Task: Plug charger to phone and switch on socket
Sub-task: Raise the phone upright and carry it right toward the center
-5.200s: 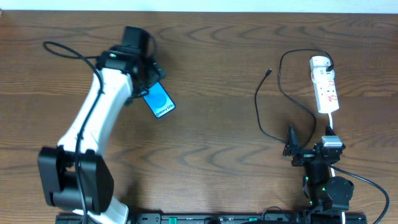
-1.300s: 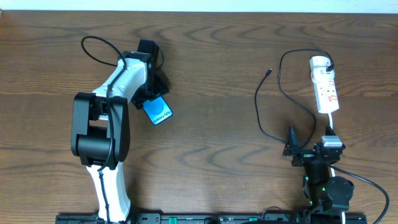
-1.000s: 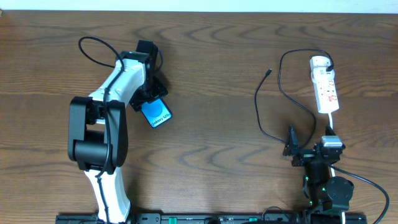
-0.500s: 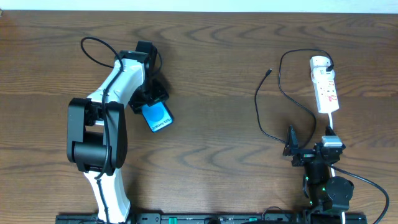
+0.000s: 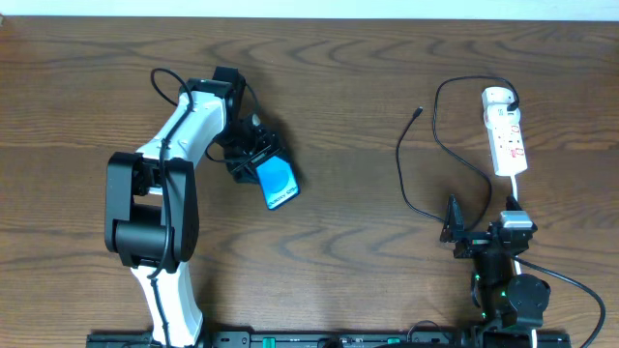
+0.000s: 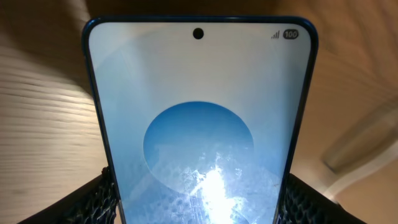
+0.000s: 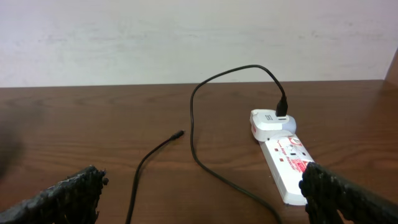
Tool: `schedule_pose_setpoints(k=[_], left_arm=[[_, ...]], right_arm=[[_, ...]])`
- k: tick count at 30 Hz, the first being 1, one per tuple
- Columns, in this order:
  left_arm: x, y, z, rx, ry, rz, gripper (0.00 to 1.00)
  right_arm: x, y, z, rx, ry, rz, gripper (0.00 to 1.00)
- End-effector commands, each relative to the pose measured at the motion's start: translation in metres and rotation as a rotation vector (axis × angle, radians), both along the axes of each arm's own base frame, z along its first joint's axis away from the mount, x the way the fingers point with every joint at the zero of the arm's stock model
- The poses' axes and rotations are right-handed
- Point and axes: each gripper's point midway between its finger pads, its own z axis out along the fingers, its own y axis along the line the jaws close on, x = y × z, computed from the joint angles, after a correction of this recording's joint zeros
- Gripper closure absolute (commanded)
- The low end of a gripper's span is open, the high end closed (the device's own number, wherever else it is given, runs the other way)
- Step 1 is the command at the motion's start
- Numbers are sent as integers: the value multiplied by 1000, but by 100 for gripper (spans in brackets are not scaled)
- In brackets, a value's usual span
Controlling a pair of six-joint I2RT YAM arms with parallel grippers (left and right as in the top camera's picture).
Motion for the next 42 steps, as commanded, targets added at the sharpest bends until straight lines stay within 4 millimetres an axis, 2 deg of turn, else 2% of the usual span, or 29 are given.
schedule_pose_setpoints(k=[1,9,17,42], left_arm=[[-4,-32,37,-248,-16,-24,28],[-5,-55,68,-467,10,-7,28],[-5,-68,95,-643,29,5,28],[-5,-70,100,-655,117,73,28]], right_arm=[[0,1,-1,-8,0,4,1],[0,1,0,-8,0,4,1],[0,1,-1,-8,0,4,1],[0,1,-1,-8,1,4,1]])
